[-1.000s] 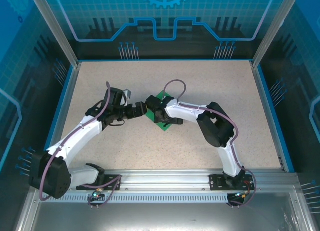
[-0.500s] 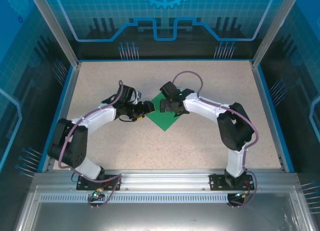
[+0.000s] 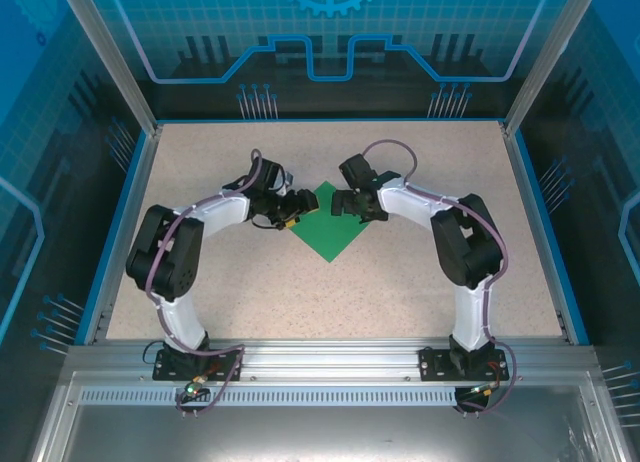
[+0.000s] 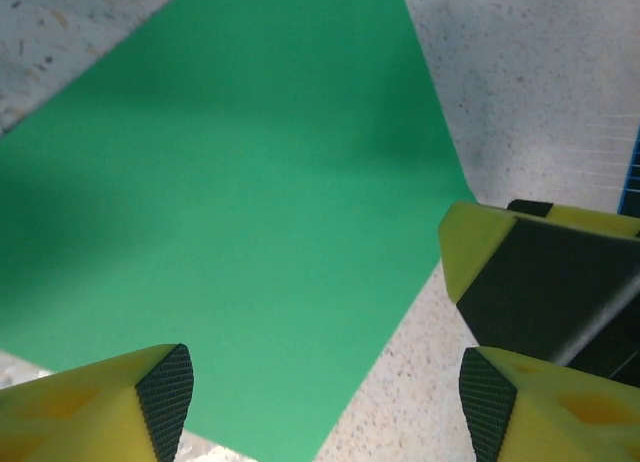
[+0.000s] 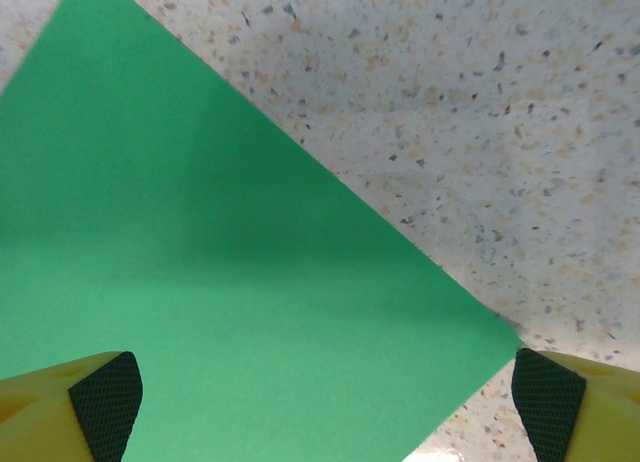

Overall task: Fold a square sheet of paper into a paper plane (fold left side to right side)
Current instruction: Pick up the square sheet of paper from the center of the table.

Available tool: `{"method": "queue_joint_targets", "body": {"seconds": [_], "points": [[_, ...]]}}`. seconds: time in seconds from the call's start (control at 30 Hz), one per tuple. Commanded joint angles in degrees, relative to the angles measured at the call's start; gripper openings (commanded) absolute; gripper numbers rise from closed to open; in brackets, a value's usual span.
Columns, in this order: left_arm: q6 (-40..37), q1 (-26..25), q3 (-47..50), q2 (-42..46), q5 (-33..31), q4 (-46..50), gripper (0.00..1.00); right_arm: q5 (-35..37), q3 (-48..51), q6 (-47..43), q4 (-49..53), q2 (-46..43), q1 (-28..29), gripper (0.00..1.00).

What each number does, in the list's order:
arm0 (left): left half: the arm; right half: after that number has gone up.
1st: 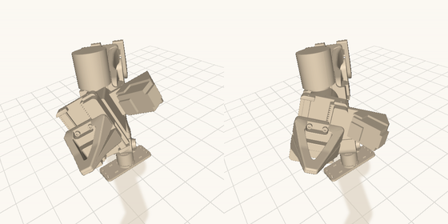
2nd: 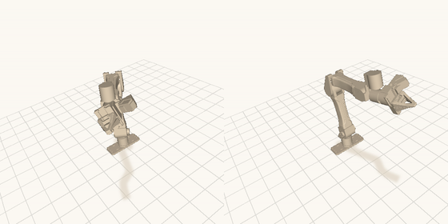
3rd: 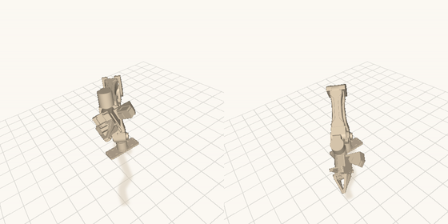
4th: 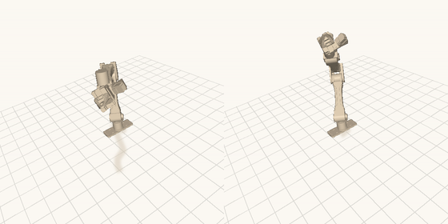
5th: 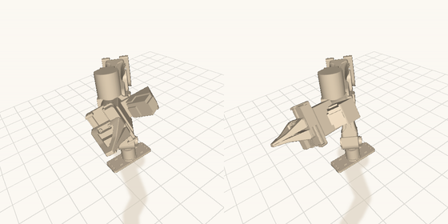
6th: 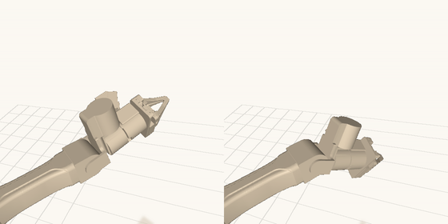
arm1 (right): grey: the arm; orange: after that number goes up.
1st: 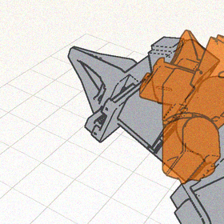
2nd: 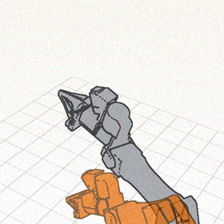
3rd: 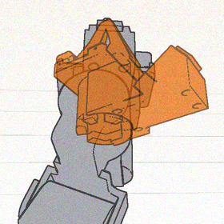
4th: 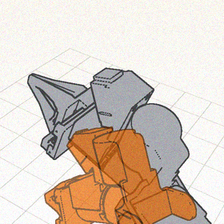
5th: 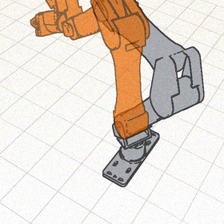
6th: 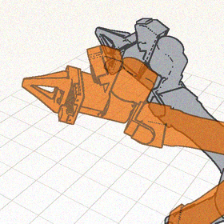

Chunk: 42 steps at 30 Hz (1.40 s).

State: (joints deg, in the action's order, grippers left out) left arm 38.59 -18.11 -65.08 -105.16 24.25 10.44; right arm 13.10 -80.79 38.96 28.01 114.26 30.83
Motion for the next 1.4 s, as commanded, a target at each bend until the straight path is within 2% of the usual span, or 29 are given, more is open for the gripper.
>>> {"method": "queue_joint_targets", "body": {"seconds": [0.0,0.2,0.53,0.67,0.8,0.9,1.13,1.37], "points": [[-1.3,0.4,-2.1,-2.7,-1.1,2.7,0.74,-0.2,-2.2,1.5,1.9,2.4,0.1,0.99],[-1.2,0.3,-1.1,-5.8,-1.1,2.9,0.7,-2.1,-3.3,1.2,1.8,4.7,0.9,0.99],[-0.7,0.1,2.2,-7.2,-1.2,1.1,0.54,-10.3,-3.3,3.4,-2.0,5.9,3.7,0.98],[-1.0,0.2,2.3,-6.2,-1.0,0.7,0.53,-11.3,-2.9,1.2,-3.2,5.6,3.6,0.85],[-2.7,0.8,2.5,-1.3,-0.1,0.6,0.54,-14.6,-0.6,-0.1,-6.4,3.8,2.5,0.55],[-3.3,2.9,3.6,4.0,1.9,-0.1,0.56,-19.4,2.2,-1.1,-10.8,1.5,1.3,0.44],[-1.2,10.5,9.7,19.3,7.8,-3.5,0.69,-30.7,16.3,4.1,-32.2,-10.8,-2.4,0.34],[9.3,11.8,16.3,31.2,12.1,-15.1,0.75,-36.6,26.8,15.6,-52.1,-23.9,-4.8,0.27]]}}
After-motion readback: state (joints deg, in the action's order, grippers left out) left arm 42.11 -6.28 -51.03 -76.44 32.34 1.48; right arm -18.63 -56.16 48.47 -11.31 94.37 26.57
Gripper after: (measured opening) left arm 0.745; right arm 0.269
